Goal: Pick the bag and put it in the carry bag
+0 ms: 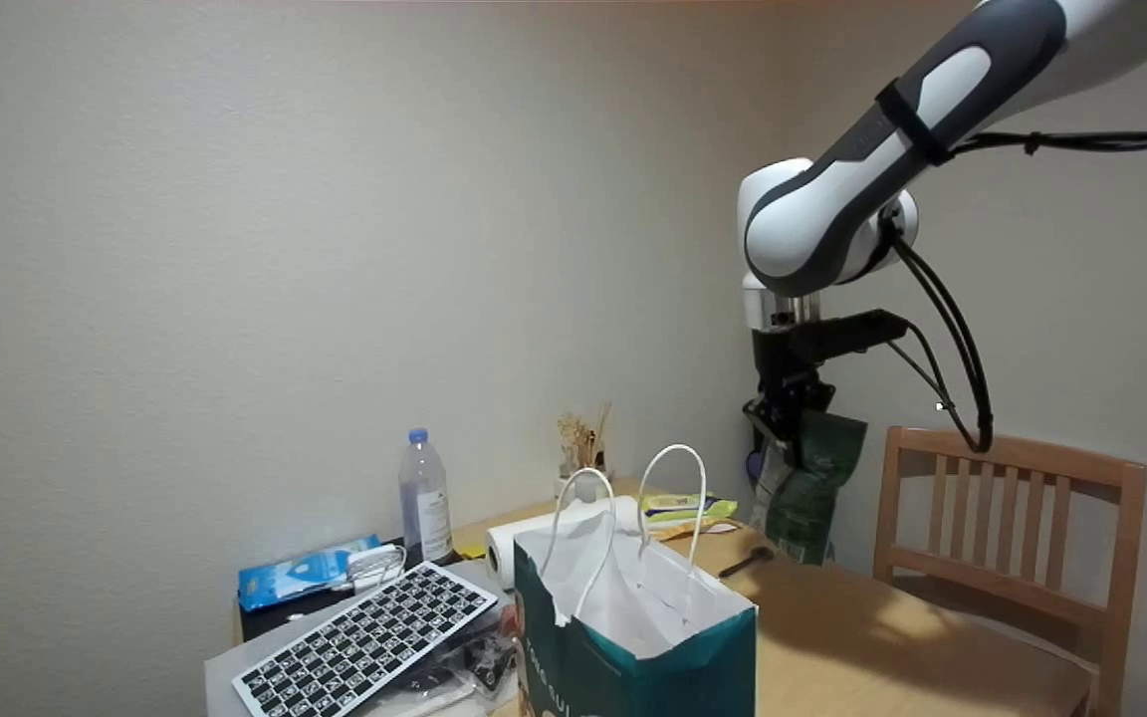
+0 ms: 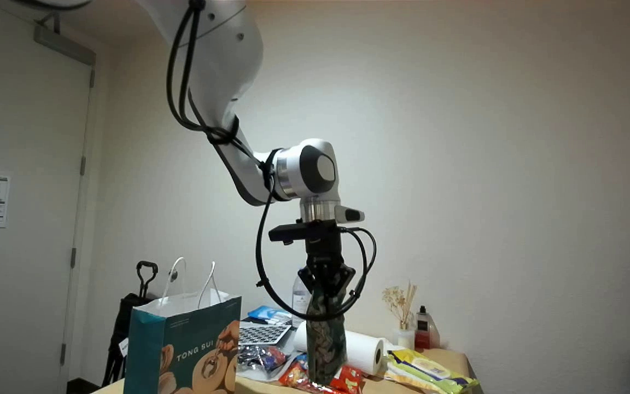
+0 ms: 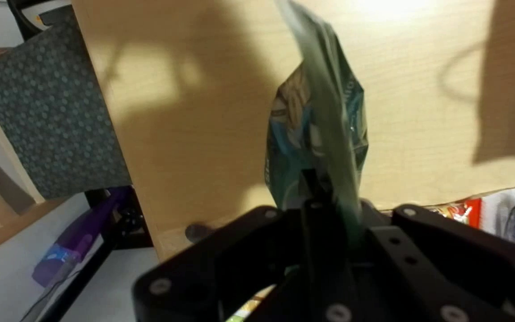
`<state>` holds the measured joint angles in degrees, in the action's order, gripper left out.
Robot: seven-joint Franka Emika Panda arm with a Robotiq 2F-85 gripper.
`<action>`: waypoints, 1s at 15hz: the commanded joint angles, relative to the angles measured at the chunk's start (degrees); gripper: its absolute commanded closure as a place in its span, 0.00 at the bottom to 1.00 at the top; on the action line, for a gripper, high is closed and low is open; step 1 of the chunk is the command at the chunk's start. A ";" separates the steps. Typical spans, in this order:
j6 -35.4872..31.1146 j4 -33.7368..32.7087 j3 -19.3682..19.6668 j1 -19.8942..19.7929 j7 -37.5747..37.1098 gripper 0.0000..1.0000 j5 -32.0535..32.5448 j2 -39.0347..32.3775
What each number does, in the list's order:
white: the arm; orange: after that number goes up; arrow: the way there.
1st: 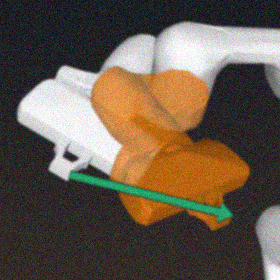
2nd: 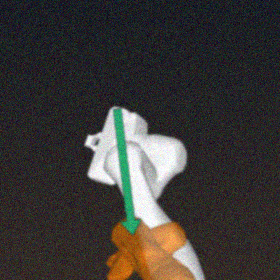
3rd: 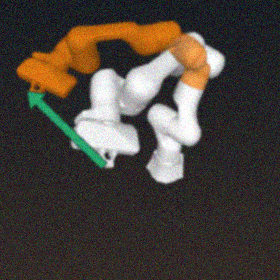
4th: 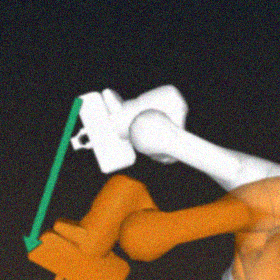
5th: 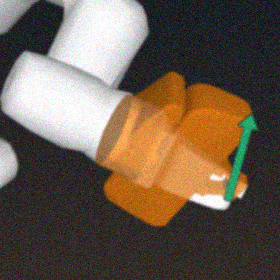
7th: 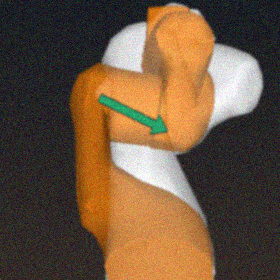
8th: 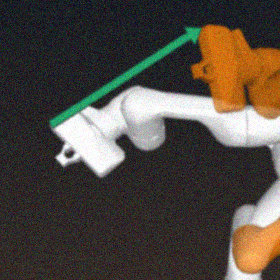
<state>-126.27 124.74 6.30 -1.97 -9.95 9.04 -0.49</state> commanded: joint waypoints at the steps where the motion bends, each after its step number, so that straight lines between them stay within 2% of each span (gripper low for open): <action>1: 0.21 0.27 -1.21 -0.73 0.06 0.99 -0.04 0.99; 7: 0.20 0.94 -1.30 -0.81 0.07 1.00 -0.02 1.66; 11: 2.54 1.19 -4.66 1.34 -2.06 1.00 5.86 6.39; 15: 7.78 -0.19 -9.31 3.56 -4.02 1.00 11.46 10.01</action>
<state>-122.76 124.90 -0.32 0.43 -11.79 16.39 5.65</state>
